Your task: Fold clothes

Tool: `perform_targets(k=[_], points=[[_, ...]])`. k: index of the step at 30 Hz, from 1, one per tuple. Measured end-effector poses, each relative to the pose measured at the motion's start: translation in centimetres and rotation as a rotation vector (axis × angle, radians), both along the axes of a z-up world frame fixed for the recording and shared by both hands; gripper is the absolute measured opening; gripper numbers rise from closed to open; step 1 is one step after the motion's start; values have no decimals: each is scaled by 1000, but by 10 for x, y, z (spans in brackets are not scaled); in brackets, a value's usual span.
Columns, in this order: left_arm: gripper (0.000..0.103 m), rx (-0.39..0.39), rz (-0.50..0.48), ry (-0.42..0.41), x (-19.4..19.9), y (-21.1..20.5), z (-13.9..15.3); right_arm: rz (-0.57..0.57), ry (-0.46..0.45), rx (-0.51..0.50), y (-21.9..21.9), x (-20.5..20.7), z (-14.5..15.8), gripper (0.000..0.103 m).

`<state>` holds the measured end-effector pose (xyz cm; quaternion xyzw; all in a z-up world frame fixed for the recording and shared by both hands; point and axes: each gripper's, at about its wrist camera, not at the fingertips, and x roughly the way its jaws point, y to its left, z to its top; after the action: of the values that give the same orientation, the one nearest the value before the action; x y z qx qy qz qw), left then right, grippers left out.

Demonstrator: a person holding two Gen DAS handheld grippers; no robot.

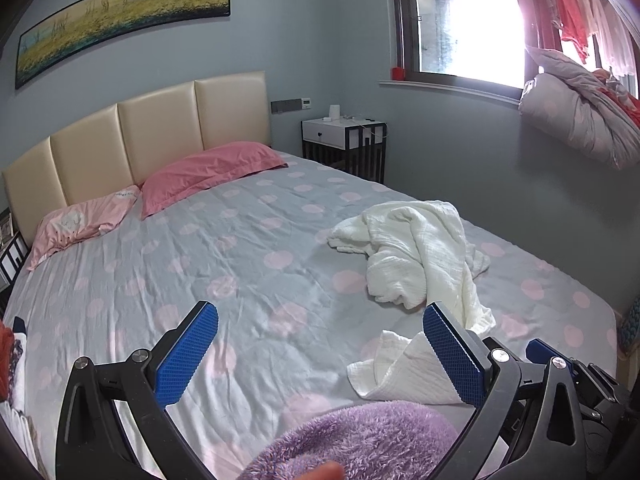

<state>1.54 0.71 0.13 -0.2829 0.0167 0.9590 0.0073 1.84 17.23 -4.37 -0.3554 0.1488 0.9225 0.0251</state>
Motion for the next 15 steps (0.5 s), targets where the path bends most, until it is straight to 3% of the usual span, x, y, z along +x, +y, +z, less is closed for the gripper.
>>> perform_targets(k=[15], points=[[103, -2, -9, -20, -6, -2, 0, 18, 10, -8, -2, -1, 0, 54]])
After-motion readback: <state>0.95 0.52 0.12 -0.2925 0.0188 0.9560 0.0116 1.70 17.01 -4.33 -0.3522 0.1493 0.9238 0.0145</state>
